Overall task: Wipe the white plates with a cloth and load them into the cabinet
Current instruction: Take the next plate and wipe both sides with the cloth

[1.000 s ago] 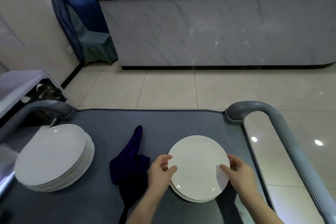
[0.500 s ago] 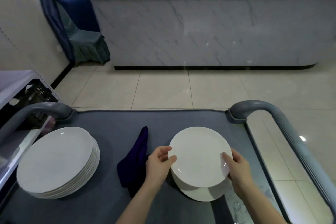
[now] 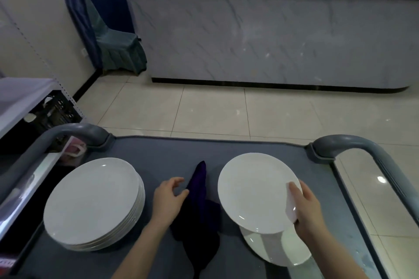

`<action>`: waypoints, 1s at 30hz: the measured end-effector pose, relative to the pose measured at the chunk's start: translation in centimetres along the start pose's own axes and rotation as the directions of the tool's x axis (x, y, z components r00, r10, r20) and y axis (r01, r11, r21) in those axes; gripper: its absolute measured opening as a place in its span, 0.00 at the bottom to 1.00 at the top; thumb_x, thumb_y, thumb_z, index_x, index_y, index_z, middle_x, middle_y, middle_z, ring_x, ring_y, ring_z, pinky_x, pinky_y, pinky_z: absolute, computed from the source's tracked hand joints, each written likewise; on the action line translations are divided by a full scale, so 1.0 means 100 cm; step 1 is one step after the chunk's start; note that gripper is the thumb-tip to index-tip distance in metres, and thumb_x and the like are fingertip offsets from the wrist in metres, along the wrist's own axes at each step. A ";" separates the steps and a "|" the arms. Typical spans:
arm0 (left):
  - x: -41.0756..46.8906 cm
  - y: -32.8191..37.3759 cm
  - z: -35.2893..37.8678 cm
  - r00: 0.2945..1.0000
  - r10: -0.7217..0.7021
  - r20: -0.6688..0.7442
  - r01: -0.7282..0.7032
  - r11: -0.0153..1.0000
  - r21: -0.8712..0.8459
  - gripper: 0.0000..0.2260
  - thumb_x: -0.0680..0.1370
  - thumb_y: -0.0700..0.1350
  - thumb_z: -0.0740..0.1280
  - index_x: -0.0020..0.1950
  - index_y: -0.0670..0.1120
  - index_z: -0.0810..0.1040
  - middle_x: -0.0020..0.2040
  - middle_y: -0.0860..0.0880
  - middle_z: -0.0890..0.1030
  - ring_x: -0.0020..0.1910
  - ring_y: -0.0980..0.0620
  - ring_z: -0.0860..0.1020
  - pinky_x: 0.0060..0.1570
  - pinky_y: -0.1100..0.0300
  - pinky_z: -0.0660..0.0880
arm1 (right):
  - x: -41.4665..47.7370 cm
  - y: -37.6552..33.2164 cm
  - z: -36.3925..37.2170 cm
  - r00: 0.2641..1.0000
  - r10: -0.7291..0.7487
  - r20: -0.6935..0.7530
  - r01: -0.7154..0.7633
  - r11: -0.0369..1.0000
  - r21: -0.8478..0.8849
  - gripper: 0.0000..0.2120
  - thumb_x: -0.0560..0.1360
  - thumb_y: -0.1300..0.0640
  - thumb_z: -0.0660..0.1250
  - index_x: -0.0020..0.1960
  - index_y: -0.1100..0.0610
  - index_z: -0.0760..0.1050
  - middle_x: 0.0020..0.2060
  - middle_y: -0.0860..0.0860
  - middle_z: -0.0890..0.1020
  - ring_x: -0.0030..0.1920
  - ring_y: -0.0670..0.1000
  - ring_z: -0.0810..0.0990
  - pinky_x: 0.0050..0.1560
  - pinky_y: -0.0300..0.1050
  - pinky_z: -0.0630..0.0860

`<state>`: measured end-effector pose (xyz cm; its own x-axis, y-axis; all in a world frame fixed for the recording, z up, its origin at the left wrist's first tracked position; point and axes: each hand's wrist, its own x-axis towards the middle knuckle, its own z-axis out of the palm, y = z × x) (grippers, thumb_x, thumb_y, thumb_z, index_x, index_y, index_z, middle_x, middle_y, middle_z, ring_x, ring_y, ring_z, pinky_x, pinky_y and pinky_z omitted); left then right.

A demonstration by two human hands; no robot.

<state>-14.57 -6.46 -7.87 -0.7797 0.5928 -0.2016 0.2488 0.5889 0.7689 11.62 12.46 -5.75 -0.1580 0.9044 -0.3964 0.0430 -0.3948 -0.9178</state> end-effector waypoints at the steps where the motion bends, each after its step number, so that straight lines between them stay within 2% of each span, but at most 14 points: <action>1: 0.004 -0.006 0.001 0.998 -0.022 0.060 0.018 0.998 0.066 0.19 0.75 0.46 0.73 0.65 0.49 0.76 0.60 0.47 0.78 0.60 0.50 0.76 0.63 0.53 0.72 | 0.000 0.001 0.003 1.000 0.004 0.010 -0.004 1.000 -0.014 0.08 0.80 0.57 0.64 0.54 0.50 0.80 0.46 0.50 0.85 0.43 0.53 0.82 0.41 0.47 0.79; 3: 0.009 -0.013 0.006 0.985 -0.071 0.159 0.060 0.995 0.074 0.25 0.75 0.50 0.72 0.70 0.48 0.72 0.63 0.46 0.76 0.61 0.49 0.75 0.64 0.53 0.72 | 0.000 0.004 0.010 1.000 0.010 0.029 -0.009 0.999 -0.041 0.08 0.80 0.56 0.64 0.54 0.50 0.81 0.48 0.51 0.85 0.45 0.55 0.82 0.44 0.49 0.79; 6: 0.012 -0.015 0.014 0.963 -0.118 0.241 0.120 0.993 0.007 0.29 0.75 0.52 0.73 0.73 0.47 0.68 0.63 0.47 0.76 0.57 0.52 0.76 0.56 0.60 0.73 | -0.004 0.006 0.019 0.999 0.008 0.054 -0.004 0.997 -0.079 0.08 0.80 0.56 0.64 0.53 0.47 0.81 0.49 0.51 0.85 0.48 0.56 0.82 0.46 0.50 0.78; 8: 0.014 -0.017 0.020 0.958 -0.141 0.248 0.146 0.989 -0.005 0.30 0.74 0.53 0.74 0.73 0.45 0.69 0.61 0.46 0.77 0.56 0.51 0.77 0.55 0.61 0.73 | -0.006 0.007 0.023 0.998 0.004 0.068 0.003 0.995 -0.104 0.09 0.80 0.55 0.64 0.51 0.45 0.82 0.48 0.48 0.85 0.49 0.54 0.83 0.45 0.48 0.78; 11: 0.015 -0.016 0.022 0.973 -0.132 0.191 0.147 0.987 -0.064 0.26 0.71 0.49 0.77 0.66 0.45 0.75 0.55 0.48 0.81 0.52 0.52 0.79 0.51 0.63 0.74 | -0.008 0.006 0.027 0.996 0.001 0.093 0.011 0.993 -0.121 0.09 0.80 0.55 0.63 0.52 0.46 0.82 0.50 0.50 0.85 0.51 0.55 0.82 0.48 0.50 0.78; 16: 0.014 -0.001 0.003 0.995 -0.017 0.103 0.033 0.988 -0.154 0.13 0.72 0.42 0.76 0.53 0.53 0.79 0.47 0.59 0.80 0.47 0.59 0.78 0.39 0.77 0.69 | -0.011 0.001 0.030 0.991 -0.026 0.133 0.045 0.989 -0.137 0.10 0.80 0.56 0.63 0.52 0.46 0.82 0.50 0.52 0.85 0.51 0.58 0.83 0.52 0.53 0.79; 20: 0.010 0.025 -0.017 0.995 0.070 0.076 -0.052 0.976 -0.212 0.12 0.75 0.41 0.72 0.51 0.57 0.78 0.50 0.59 0.79 0.51 0.61 0.77 0.46 0.74 0.68 | -0.018 -0.003 0.035 0.985 -0.057 0.165 0.083 0.985 -0.151 0.09 0.80 0.55 0.63 0.52 0.46 0.82 0.49 0.50 0.85 0.50 0.56 0.83 0.47 0.50 0.79; 25: -0.001 0.067 -0.047 0.986 0.140 -0.089 -0.162 0.928 -0.335 0.12 0.78 0.40 0.69 0.49 0.58 0.77 0.49 0.63 0.80 0.52 0.68 0.76 0.47 0.76 0.70 | -0.031 -0.013 0.043 0.966 -0.114 0.230 0.159 0.969 -0.187 0.10 0.80 0.55 0.63 0.51 0.44 0.82 0.45 0.49 0.85 0.47 0.55 0.82 0.43 0.48 0.77; 28: -0.014 0.093 -0.058 0.968 0.241 -0.065 -0.250 0.924 -0.290 0.11 0.77 0.41 0.70 0.50 0.58 0.78 0.50 0.65 0.80 0.50 0.73 0.76 0.49 0.77 0.69 | -0.042 -0.020 0.050 0.953 -0.144 0.266 0.199 0.961 -0.193 0.12 0.80 0.55 0.62 0.48 0.41 0.82 0.43 0.45 0.85 0.45 0.51 0.83 0.42 0.45 0.77; 30: -0.027 0.109 -0.056 0.946 0.322 -0.031 -0.318 0.908 -0.273 0.11 0.76 0.42 0.70 0.51 0.59 0.79 0.49 0.65 0.81 0.50 0.73 0.77 0.49 0.78 0.70 | -0.050 -0.024 0.055 0.944 -0.159 0.289 0.217 0.959 -0.180 0.13 0.80 0.54 0.63 0.47 0.39 0.82 0.43 0.43 0.85 0.44 0.48 0.83 0.41 0.44 0.77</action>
<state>-12.90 -4.71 4.45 -0.6753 0.7336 0.0755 0.3172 0.1966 0.9277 6.89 8.04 -1.47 -0.4412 0.8696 -0.2214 0.1845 -0.1536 -0.9708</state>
